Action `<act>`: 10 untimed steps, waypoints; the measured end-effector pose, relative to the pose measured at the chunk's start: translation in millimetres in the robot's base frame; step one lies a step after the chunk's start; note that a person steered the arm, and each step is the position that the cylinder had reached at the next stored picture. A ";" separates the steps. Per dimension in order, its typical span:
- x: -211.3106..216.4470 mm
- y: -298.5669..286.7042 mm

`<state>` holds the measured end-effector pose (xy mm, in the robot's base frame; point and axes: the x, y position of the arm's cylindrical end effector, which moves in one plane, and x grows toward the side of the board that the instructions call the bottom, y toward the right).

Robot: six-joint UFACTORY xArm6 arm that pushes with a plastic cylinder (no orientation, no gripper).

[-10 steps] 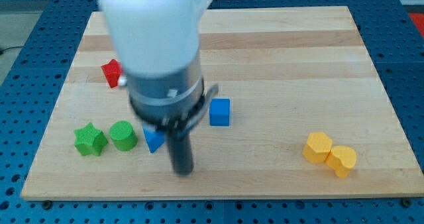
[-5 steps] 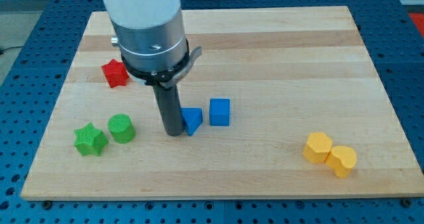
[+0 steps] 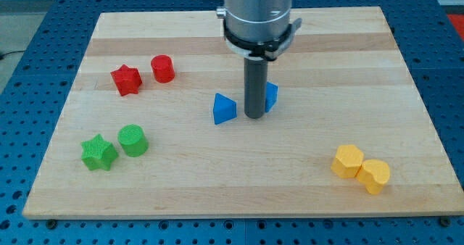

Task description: Push the blue triangle into the blue cube

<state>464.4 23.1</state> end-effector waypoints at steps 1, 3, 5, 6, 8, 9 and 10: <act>44.4 -30.5; -12.5 30.6; -7.4 70.4; 55.0 18.7; 6.3 -29.5; 5.3 -28.2; 34.4 -31.6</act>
<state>498.8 -8.5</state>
